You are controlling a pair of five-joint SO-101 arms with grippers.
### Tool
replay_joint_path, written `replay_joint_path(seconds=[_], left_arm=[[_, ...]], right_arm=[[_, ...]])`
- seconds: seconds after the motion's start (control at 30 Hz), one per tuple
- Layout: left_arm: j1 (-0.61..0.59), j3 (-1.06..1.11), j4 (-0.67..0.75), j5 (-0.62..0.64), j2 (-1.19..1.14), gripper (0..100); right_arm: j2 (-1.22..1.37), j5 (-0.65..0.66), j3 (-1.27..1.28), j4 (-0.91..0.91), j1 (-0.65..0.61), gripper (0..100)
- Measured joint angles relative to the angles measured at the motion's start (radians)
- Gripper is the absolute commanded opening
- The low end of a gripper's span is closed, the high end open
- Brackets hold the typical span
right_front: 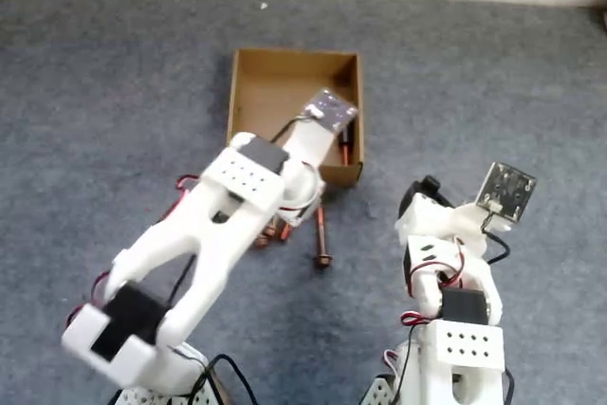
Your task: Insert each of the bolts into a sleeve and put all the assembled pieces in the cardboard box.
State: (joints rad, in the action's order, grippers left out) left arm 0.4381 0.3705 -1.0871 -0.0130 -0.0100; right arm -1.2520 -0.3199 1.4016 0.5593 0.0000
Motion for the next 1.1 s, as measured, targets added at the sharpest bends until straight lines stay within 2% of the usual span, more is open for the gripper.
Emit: replay_joint_path(seconds=[0.17,0.6,0.8,1.1], left_arm=[[-0.008,-0.044,0.057,0.000,-0.127,14],[-0.005,-0.213,0.068,0.002,-0.368,14],[0.002,-0.258,0.068,0.003,-0.408,1],[0.003,-0.264,0.048,0.006,-0.410,1]], right_arm=[[0.000,0.000,0.000,0.000,0.002,0.4],[0.000,0.000,0.000,0.000,0.002,0.4],[0.000,0.000,0.000,0.000,0.002,0.4],[0.000,0.000,0.000,0.000,0.002,0.4]])
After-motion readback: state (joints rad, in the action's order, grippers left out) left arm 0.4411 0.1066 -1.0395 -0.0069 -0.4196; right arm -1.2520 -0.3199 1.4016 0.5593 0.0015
